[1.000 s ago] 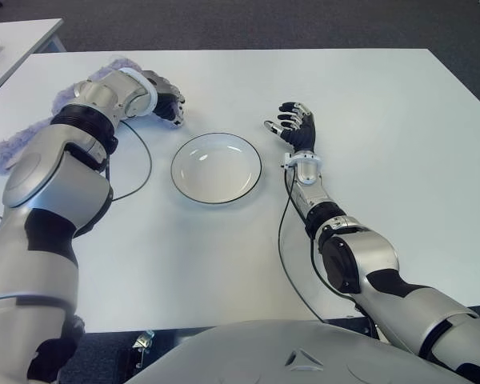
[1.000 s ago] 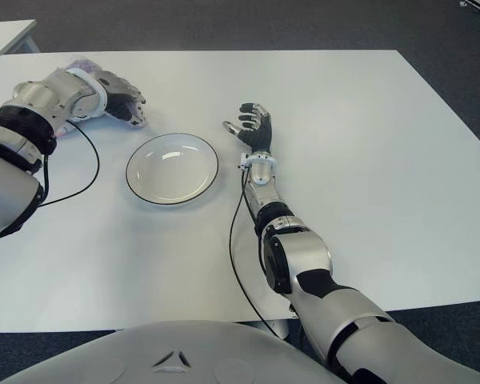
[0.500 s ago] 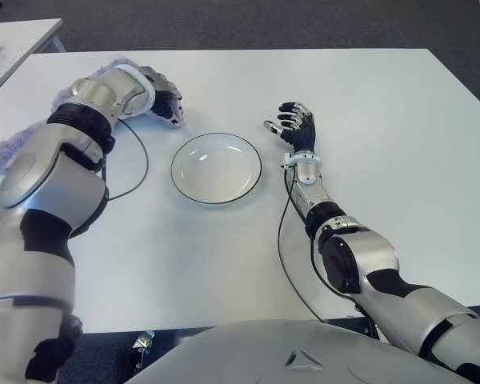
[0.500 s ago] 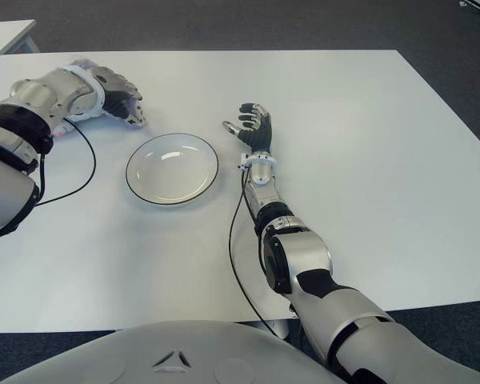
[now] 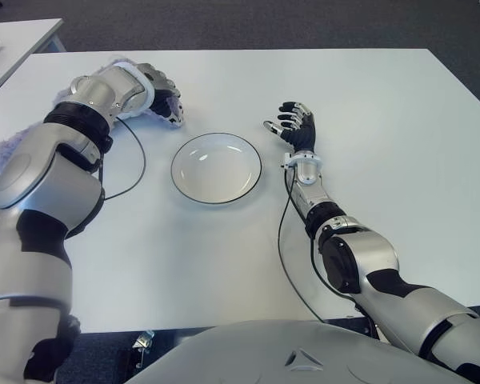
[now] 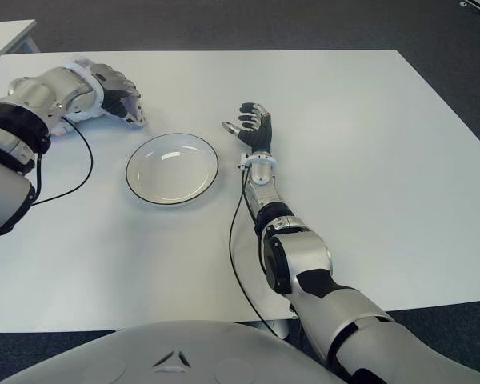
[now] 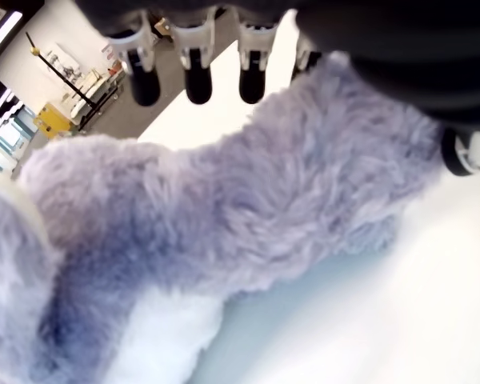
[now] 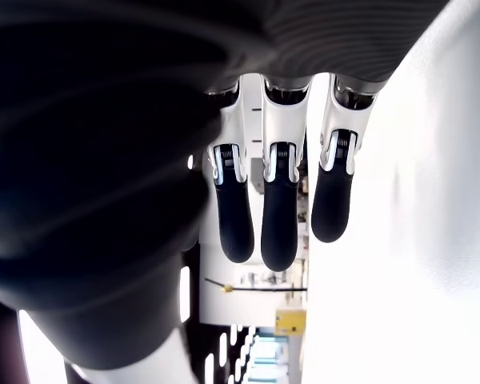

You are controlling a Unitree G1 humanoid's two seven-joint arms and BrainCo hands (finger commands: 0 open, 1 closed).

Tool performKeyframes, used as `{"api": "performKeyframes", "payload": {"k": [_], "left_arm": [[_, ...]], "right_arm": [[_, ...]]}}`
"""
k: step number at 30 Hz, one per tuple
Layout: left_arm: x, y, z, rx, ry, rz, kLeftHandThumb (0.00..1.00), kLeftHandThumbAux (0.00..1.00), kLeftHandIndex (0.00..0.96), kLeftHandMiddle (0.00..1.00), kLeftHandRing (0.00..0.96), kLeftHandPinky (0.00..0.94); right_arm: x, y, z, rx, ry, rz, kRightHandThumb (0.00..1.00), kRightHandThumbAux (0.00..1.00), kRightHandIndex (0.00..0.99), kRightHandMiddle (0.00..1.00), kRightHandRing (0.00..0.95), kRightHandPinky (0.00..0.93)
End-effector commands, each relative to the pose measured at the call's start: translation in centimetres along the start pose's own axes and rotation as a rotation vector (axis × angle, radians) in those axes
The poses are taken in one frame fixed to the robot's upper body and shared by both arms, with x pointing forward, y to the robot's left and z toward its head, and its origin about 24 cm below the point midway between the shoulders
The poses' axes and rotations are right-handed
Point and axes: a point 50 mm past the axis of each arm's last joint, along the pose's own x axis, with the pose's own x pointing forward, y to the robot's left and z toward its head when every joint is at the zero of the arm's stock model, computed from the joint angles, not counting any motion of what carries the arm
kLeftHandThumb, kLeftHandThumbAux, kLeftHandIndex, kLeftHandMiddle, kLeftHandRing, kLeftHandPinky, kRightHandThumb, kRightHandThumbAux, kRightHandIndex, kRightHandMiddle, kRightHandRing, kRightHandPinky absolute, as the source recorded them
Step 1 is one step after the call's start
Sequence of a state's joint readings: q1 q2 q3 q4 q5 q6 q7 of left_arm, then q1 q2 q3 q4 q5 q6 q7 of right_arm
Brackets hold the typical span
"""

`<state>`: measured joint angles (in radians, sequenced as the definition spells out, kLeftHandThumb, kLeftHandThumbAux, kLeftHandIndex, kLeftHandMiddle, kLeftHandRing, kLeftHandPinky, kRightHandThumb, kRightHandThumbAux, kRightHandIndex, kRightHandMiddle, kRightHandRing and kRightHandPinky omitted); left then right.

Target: Put the doll into the plate.

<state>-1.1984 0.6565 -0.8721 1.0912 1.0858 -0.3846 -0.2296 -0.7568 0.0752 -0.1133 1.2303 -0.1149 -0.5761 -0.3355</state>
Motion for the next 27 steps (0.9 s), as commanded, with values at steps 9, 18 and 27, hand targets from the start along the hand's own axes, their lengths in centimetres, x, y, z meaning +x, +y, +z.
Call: {"api": "performKeyframes", "payload": {"k": [9,18,27], "left_arm": [[0.0,-1.6,0.3,-0.015,-0.012,-0.072,0.381,0.225,0.0,0.0,0.0,0.0],[-0.2,-1.8,0.3,-0.022,-0.03,-0.095,0.402,0.219,0.0,0.0,0.0,0.0],[-0.6,-2.6,0.2,-0.021,-0.05,-0.115,0.408,0.212,0.0,0.0,0.0,0.0]], "right_arm": [[-7.9,0.7,-9.2,-0.023,0.427,-0.001,0.038,0.951,0.316,0.341,0.363,0.331],[-7.9,0.7,-9.1,-0.03,0.418,0.001,0.037,0.956,0.313,0.34,0.365,0.334],[-7.9,0.8,-9.2,-0.02,0.429,-0.002,0.045,0.955,0.325,0.343,0.365,0.326]]}}
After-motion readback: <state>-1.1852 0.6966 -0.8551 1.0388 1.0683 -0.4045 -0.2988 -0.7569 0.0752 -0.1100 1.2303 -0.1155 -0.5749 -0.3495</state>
